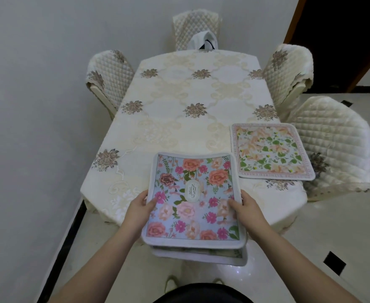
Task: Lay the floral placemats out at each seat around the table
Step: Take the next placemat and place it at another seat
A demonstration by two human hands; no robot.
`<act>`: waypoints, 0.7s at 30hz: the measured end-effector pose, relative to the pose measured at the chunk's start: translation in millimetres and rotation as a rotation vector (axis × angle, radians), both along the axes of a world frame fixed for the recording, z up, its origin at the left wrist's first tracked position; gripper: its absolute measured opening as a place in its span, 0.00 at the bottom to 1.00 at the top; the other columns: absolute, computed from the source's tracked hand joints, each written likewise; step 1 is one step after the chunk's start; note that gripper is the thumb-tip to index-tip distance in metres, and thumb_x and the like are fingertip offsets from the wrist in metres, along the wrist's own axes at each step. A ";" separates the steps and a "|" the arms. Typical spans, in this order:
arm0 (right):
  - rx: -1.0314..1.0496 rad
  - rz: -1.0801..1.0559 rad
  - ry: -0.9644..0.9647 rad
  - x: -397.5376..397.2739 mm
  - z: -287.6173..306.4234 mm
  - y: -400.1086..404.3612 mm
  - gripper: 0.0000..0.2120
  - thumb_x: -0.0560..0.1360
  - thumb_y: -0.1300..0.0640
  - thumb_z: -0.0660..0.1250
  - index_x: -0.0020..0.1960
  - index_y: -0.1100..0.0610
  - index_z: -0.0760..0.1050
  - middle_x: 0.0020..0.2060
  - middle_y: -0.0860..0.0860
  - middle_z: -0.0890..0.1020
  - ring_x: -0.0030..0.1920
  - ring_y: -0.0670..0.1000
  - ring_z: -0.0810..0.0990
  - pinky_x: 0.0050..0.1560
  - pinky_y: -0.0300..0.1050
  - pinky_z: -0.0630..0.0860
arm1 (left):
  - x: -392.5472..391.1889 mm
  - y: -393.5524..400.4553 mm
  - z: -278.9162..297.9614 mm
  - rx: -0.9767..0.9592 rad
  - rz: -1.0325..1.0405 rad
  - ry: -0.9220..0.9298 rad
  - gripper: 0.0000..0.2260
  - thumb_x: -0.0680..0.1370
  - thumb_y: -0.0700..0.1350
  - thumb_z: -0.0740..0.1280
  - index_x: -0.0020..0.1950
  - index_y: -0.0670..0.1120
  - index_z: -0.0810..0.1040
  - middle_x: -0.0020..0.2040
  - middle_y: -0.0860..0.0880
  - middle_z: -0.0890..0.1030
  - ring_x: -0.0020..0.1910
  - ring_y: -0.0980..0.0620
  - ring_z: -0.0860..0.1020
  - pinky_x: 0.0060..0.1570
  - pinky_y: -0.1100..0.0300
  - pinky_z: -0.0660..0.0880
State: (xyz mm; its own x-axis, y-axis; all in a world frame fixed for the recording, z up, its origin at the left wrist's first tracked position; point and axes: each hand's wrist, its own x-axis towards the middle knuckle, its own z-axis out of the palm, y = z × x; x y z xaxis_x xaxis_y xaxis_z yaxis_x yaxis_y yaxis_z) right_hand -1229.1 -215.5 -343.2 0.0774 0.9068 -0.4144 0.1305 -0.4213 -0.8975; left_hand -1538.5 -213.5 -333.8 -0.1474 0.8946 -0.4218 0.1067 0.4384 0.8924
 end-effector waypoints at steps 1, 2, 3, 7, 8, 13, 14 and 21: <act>0.012 0.016 0.017 -1.0 3.4 3.5 0.10 0.80 0.60 0.63 0.58 0.48 0.76 0.45 0.44 0.87 0.43 0.47 0.86 0.37 0.38 0.81 | -3.0 1.0 4.8 0.012 0.009 0.002 0.08 0.79 0.48 0.69 0.58 0.52 0.79 0.47 0.46 0.87 0.43 0.45 0.86 0.38 0.53 0.83; 0.019 0.028 0.038 -2.5 6.3 7.1 0.10 0.80 0.60 0.63 0.58 0.49 0.77 0.45 0.45 0.87 0.43 0.48 0.87 0.37 0.39 0.81 | -6.2 1.7 9.0 0.024 0.021 0.003 0.08 0.79 0.48 0.69 0.58 0.52 0.79 0.46 0.46 0.87 0.43 0.44 0.86 0.37 0.54 0.83; 0.024 0.037 0.050 -4.4 9.1 11.0 0.10 0.80 0.61 0.63 0.58 0.50 0.77 0.44 0.45 0.87 0.42 0.49 0.87 0.36 0.39 0.81 | -10.0 1.8 12.9 0.036 0.037 0.003 0.07 0.79 0.48 0.69 0.57 0.51 0.79 0.46 0.46 0.87 0.42 0.44 0.86 0.37 0.54 0.83; 0.071 0.077 0.034 -16.0 18.4 23.0 0.08 0.80 0.61 0.63 0.56 0.53 0.76 0.33 0.41 0.84 0.31 0.40 0.82 0.30 0.32 0.75 | -27.9 -3.1 23.9 0.072 0.118 -0.007 0.09 0.79 0.44 0.69 0.59 0.48 0.79 0.48 0.43 0.87 0.45 0.39 0.86 0.46 0.45 0.82; 0.080 0.090 0.044 -19.7 20.5 25.1 0.08 0.80 0.62 0.63 0.56 0.52 0.77 0.33 0.41 0.84 0.30 0.40 0.81 0.29 0.32 0.74 | -32.0 -6.5 26.4 0.078 0.132 -0.012 0.09 0.79 0.44 0.69 0.60 0.48 0.78 0.48 0.42 0.87 0.45 0.39 0.86 0.47 0.43 0.82; 0.117 0.178 0.037 -45.7 34.2 30.3 0.08 0.80 0.60 0.64 0.55 0.50 0.77 0.34 0.46 0.84 0.30 0.42 0.81 0.29 0.34 0.74 | -49.2 -32.9 36.9 0.105 0.208 0.015 0.09 0.79 0.46 0.70 0.59 0.49 0.77 0.46 0.45 0.87 0.43 0.42 0.86 0.39 0.49 0.83; 0.129 0.191 0.037 -52.4 36.9 29.8 0.08 0.80 0.60 0.64 0.54 0.48 0.77 0.34 0.45 0.84 0.30 0.42 0.81 0.29 0.33 0.74 | -53.6 -38.0 38.9 0.108 0.231 0.033 0.10 0.79 0.47 0.70 0.59 0.49 0.77 0.46 0.46 0.87 0.42 0.42 0.86 0.38 0.50 0.83; 0.150 0.286 0.024 -110.7 55.8 17.1 0.10 0.79 0.58 0.64 0.58 0.46 0.76 0.43 0.47 0.86 0.39 0.50 0.86 0.38 0.48 0.83 | -96.1 -73.1 49.1 0.182 0.322 0.103 0.08 0.77 0.49 0.72 0.54 0.57 0.78 0.47 0.49 0.87 0.41 0.47 0.86 0.38 0.52 0.82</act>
State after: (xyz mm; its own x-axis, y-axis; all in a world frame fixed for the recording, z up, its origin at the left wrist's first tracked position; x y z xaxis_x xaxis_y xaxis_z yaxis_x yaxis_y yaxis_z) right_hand -1339.8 -198.4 -287.4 -0.1974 0.9415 -0.2733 0.2025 -0.2336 -0.9510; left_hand -1634.5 -286.5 -284.7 -0.4667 0.8543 -0.2286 0.0822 0.2993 0.9506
